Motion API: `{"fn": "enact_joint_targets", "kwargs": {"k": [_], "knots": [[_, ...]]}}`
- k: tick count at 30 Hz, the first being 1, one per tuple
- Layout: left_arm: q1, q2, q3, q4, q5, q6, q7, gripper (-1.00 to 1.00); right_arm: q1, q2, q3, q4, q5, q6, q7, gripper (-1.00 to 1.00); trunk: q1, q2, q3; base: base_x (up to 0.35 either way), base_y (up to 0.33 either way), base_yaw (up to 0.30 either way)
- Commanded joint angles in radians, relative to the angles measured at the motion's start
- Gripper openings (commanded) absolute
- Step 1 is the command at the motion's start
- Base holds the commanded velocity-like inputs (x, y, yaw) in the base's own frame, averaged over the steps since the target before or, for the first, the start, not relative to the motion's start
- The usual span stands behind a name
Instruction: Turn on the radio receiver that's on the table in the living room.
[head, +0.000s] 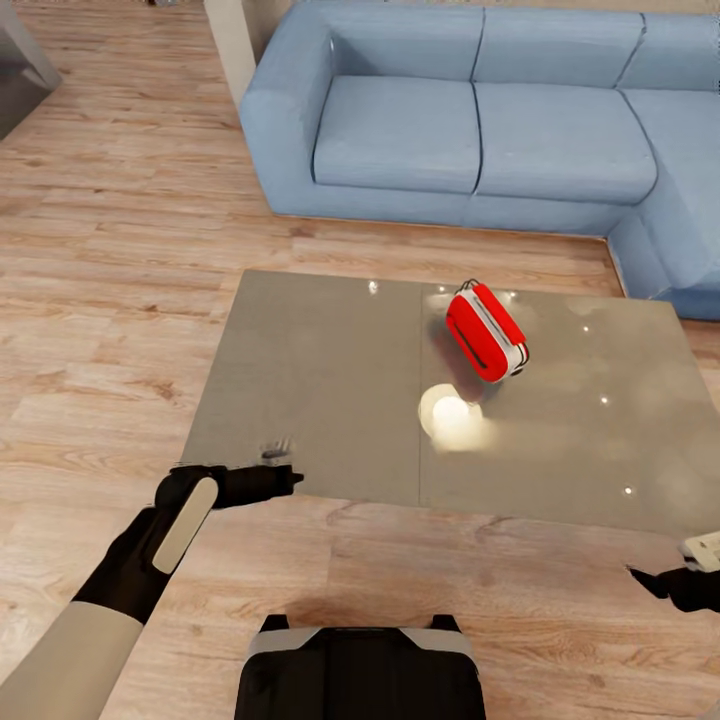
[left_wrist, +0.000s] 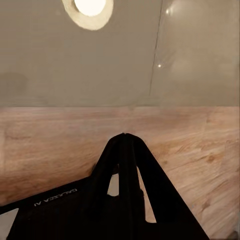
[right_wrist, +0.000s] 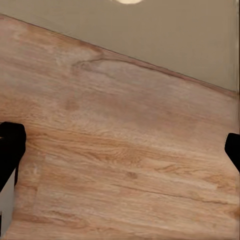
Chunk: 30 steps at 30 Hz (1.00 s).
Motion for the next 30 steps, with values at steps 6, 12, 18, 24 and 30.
{"fn": "enact_joint_targets", "kwargs": {"k": [6,12,18,24,30], "knots": [[0.057,0.007,0.0,-0.001,-0.001,-0.016,0.0,-1.0,0.007,0.004,-0.084,0.009,0.002,-0.058,0.001,1.0,0.0,0.0,0.009,0.0,0.0,0.0],[0.114,0.045,0.0,0.007,0.002,-0.079,-0.01,-1.0,0.008,0.009,-0.092,0.045,0.002,-0.068,-0.001,1.0,0.0,0.0,0.019,0.0,0.0,0.0],[0.165,0.065,0.0,0.019,0.001,-0.133,-0.018,-1.0,0.008,0.01,-0.12,0.076,0.051,-0.069,-0.002,1.0,0.0,0.0,0.028,0.0,0.0,0.0],[0.183,0.07,-0.006,0.106,0.001,-0.178,-0.019,-1.0,0.008,0.011,-0.203,0.125,0.143,-0.105,-0.002,1.0,0.0,0.0,0.038,0.0,0.0,0.0],[0.185,0.069,-0.073,0.301,0.001,-0.342,-0.092,-1.0,0.008,0.011,-0.293,0.189,0.236,-0.137,-0.005,1.0,0.0,0.0,0.048,0.0,0.0,0.0]]}}
